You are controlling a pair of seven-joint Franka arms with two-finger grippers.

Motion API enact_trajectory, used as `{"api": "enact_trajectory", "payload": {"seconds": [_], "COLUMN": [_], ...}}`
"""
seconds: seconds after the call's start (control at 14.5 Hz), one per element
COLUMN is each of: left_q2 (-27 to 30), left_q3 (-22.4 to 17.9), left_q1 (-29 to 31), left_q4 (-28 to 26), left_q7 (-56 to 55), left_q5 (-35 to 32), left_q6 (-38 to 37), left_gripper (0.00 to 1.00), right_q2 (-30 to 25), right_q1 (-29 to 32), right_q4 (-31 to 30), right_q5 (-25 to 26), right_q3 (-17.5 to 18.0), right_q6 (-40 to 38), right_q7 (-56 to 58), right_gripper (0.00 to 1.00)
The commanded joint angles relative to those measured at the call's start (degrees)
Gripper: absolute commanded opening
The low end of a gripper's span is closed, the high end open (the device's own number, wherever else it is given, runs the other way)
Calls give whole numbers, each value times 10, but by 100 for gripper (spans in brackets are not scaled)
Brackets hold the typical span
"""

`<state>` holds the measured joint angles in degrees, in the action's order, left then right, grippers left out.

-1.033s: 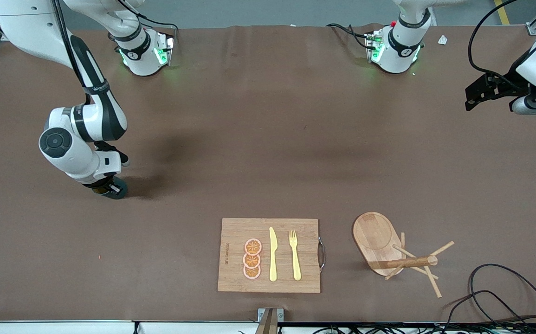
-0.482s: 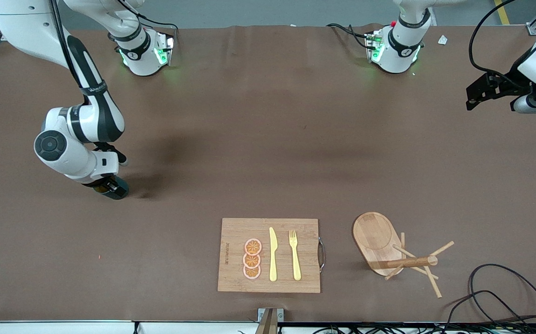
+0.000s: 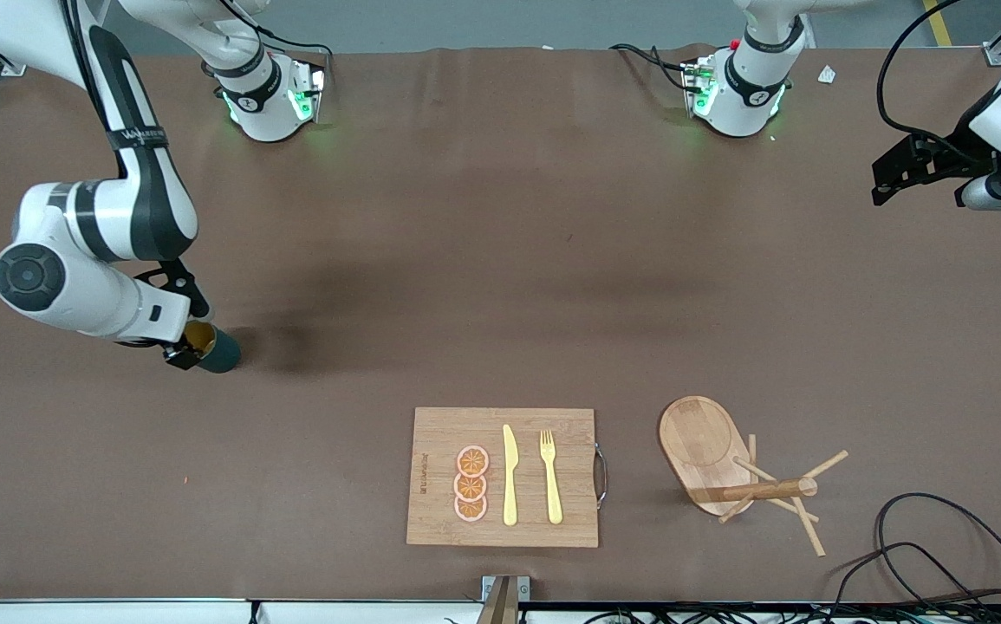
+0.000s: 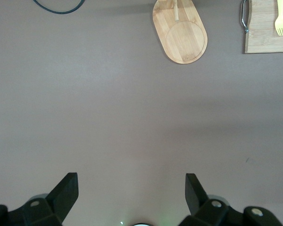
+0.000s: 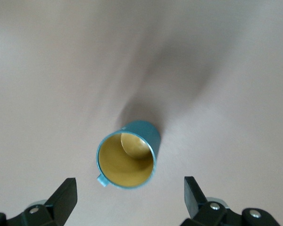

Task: Transfer cup from left to right arm and place
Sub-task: 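Lower the teal mug onto the table and open the right gripper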

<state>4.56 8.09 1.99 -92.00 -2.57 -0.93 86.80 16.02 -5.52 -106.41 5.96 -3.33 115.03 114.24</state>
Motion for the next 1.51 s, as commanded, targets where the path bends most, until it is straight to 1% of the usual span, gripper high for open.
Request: {"api": "enact_trajectory", "payload": {"seconds": [0.0, 0.07, 0.14, 0.34, 0.62, 0.69, 0.83, 1.03, 1.1, 1.17, 1.24, 1.45], "left_q2": [9, 9, 8, 8, 9, 9, 8, 4, 4, 6, 7, 4], "left_q3": [0, -1, -1, 0, 0, 0, 0, 1, 1, 2, 3, 5], "left_q1": [3, 3, 3, 3, 3, 3, 2, 1, 1, 1, 1, 1], "left_q4": [1, 2, 4, 3, 9, 8, 9, 9, 9, 9, 9, 9], "left_q7": [5, 5, 5, 4, 10, 10, 9, 9, 10, 11, 11, 10], "left_q5": [4, 4, 4, 4, 4, 4, 4, 3, 3, 3, 3, 3], "left_q6": [-2, -2, -2, -3, -11, -13, -13, -11, -11, -12, -12, -11], "left_gripper": [100, 100, 100, 100, 100, 100, 100, 100, 100, 100, 100, 100], "right_q2": [-4, -5, -3, -1, 1, 0, 0, 1, 3, 3, 3, -6], "right_q1": [-4, -6, -11, -19, -25, -25, -25, -17, -14, -11, -11, -12], "right_q4": [30, 43, 50, 53, 71, 74, 81, 110, 117, 122, 123, 124], "right_q5": [-14, -35, -44, -44, -44, -44, -44, -47, -59, -87, -96, -96], "right_q3": [3, 3, 3, 3, 3, 3, 3, 2, 1, 0, 0, 0], "right_q6": [-17, -22, -25, -31, -33, -33, -46, -82, -100, -103, -104, -111], "right_q7": [-113, -145, -191, -387, -684, -740, -836, -957, -1028, -1085, -1111, -1121], "right_gripper": [100, 100, 100, 100, 100, 100, 100, 100, 100, 100, 100, 100]}}
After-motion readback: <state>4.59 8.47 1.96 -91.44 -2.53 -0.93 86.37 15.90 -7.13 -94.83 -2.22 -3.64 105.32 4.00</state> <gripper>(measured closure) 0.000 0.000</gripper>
